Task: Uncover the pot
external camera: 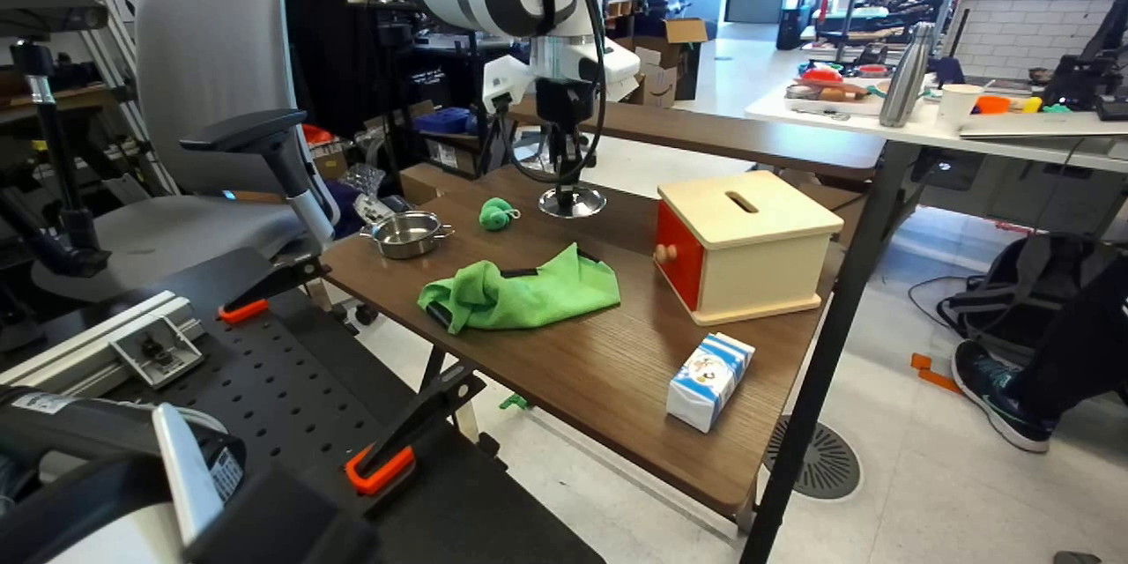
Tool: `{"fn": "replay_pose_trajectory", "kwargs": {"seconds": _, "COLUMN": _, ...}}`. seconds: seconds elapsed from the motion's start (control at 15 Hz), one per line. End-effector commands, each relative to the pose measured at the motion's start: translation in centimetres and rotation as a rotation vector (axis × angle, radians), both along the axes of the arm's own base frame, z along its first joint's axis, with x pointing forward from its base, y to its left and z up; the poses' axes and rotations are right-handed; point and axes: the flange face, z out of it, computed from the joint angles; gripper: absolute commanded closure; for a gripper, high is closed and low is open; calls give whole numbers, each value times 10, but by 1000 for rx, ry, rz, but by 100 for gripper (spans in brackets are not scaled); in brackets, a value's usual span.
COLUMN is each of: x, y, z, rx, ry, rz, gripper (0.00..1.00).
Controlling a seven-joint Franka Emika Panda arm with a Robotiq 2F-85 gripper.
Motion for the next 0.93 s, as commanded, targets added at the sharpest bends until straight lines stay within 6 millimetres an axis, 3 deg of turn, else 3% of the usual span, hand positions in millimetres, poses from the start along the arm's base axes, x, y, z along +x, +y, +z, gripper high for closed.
{"fn": "replay_pose_trajectory", "kwargs": {"seconds": 0.0, "x": 21, "y": 3, "z": -22, "rx": 6, "ry": 34, "rz": -68, "gripper": 95}}
{"fn": "replay_pose_trajectory", "kwargs": {"seconds": 0.33, "x": 36, "y": 14, "z": -51, "rx": 11, "ry": 51, "rz": -109, "gripper": 95}}
{"fn": "replay_pose_trajectory", "kwargs": {"seconds": 0.53, "x": 41, "y": 20, "z": -53, "rx": 13, "ry": 60, "rz": -122, "gripper": 95}}
{"fn": "replay_pose_trajectory", "kwargs": {"seconds": 0.6, "x": 42, "y": 22, "z": -51, "rx": 14, "ry": 69, "rz": -120, "gripper": 56}}
{"fn": "replay_pose_trajectory", "kwargs": {"seconds": 0.73, "x": 43, "y": 25, "z": -45, "rx": 22, "ry": 78, "rz": -111, "gripper": 48}}
{"fn": "replay_pose_trajectory", "kwargs": {"seconds": 0.87, "x": 43, "y": 28, "z": -32, "rx": 27, "ry": 71, "rz": -107, "gripper": 33}}
